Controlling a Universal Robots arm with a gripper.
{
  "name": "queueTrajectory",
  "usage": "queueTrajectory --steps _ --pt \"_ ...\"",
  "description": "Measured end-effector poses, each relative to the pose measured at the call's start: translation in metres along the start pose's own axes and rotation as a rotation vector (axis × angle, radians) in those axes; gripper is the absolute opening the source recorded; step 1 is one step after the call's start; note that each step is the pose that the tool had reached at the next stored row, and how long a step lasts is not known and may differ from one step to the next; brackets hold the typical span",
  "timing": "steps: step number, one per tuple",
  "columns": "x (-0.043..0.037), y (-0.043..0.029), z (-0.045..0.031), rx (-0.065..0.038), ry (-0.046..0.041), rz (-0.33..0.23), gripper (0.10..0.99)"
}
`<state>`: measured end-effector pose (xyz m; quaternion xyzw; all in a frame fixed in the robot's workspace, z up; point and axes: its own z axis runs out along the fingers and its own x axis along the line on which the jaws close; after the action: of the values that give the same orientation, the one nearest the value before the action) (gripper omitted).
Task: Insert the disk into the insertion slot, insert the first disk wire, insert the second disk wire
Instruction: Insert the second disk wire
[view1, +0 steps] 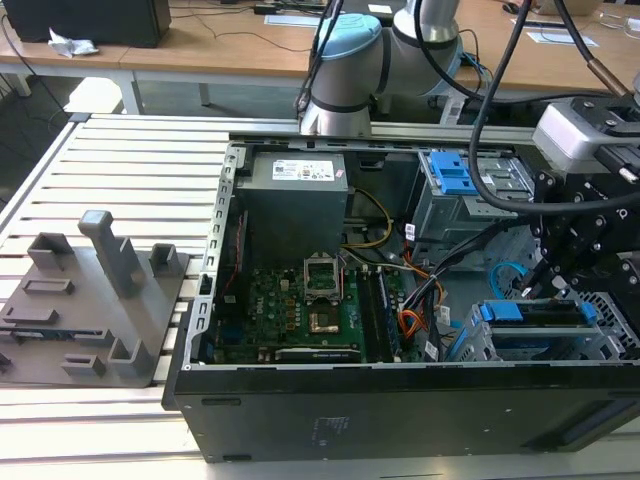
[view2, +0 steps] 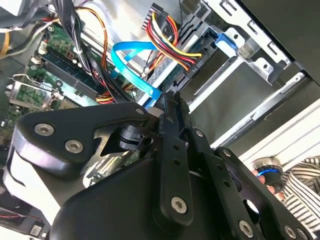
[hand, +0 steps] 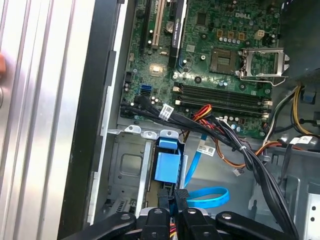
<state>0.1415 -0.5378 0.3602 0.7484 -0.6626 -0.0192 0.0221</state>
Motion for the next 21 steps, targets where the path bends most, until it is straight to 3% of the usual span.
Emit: queueTrajectory --steps 1,2,5,12,14,21 --pt "0.0 -0.0002 0.0001 0.001 -0.0105 0.008 0.165" --pt "0.0001 -0.0005 0.0002 0.002 -0.0153 0.015 0.165" --pt "0.0001 -0.0014 0.0008 0.002 -0.0224 0.031 0.165" --pt "0.0004 -0.0031 0.0073 0.003 -0.0277 0.113 0.165" --pt "0.0013 -0.0078 0.0082 0.003 -0.0281 0.119 0.165" --pt "0.004 -0.0085 0.0135 0.003 -0.0282 0.124 0.165"
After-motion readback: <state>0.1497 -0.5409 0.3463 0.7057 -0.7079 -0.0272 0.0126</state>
